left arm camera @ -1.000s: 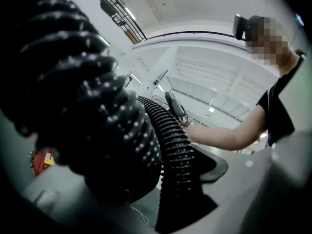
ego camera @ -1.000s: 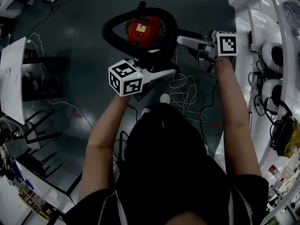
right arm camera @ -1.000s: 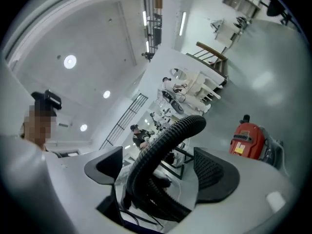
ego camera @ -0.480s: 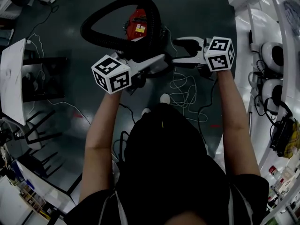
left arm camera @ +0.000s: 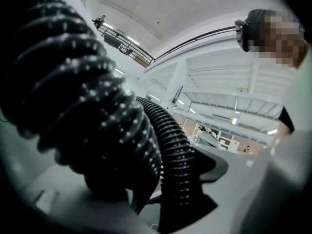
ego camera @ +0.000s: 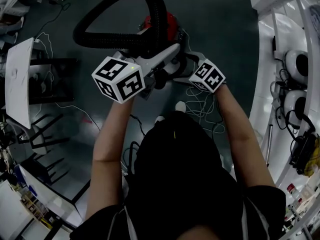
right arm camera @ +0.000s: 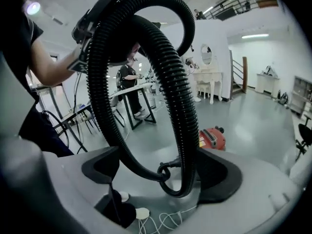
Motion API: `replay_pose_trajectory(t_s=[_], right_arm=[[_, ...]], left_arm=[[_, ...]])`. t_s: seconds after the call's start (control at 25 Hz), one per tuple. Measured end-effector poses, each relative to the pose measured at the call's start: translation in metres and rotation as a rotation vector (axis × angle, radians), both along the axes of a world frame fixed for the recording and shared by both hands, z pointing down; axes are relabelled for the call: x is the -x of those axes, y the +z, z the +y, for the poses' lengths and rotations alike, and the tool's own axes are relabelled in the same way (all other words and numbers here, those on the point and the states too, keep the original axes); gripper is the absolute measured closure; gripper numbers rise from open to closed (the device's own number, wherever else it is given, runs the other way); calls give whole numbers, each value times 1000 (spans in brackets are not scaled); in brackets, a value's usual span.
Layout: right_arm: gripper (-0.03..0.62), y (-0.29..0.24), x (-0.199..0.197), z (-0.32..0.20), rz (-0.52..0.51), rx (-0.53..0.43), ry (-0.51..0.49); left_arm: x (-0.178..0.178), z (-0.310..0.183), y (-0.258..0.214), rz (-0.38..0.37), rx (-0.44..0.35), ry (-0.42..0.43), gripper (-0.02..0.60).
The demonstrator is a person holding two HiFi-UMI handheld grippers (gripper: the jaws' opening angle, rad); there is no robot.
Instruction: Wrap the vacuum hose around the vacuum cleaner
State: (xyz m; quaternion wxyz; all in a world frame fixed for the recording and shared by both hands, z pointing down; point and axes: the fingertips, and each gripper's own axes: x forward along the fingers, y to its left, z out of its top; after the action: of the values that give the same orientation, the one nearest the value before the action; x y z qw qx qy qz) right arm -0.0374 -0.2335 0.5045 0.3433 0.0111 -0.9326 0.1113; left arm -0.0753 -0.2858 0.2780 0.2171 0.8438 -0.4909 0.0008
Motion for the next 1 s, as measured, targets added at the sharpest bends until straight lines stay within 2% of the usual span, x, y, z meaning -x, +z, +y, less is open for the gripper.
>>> replay_pose_trajectory(t_s=[0.12, 0.28, 0.4, 0.52, 0.56, 0.6, 0.68, 0.76, 1.0], right_arm=[[108, 0, 4, -13, -21, -7, 53], [123, 12, 2, -25, 11, 14, 80], [211, 22, 1, -33, 34, 12, 120], [271, 30, 2, -41, 59, -25, 161], [320, 32, 1, -46, 75, -63, 178], [410, 33, -1, -50, 97, -107, 190], [421, 38, -5, -55, 137, -167, 177], [422, 42, -10, -56, 164, -181, 157], [424, 54, -29, -64, 251, -123, 214]], left_arm=[[-5, 1, -9, -40, -21, -15, 196], [-14, 2, -27, -44, -43, -28, 196], [-23, 4, -46, -30, -68, -23, 195], [-28, 6, -61, -14, -89, -26, 195], [-28, 7, -62, -14, -91, -32, 195], [-26, 7, -61, -13, -92, -43, 193], [-15, 5, -55, -3, -95, -82, 193], [-2, 3, -47, 18, -97, -131, 193], [13, -8, -25, 15, -154, -230, 183]])
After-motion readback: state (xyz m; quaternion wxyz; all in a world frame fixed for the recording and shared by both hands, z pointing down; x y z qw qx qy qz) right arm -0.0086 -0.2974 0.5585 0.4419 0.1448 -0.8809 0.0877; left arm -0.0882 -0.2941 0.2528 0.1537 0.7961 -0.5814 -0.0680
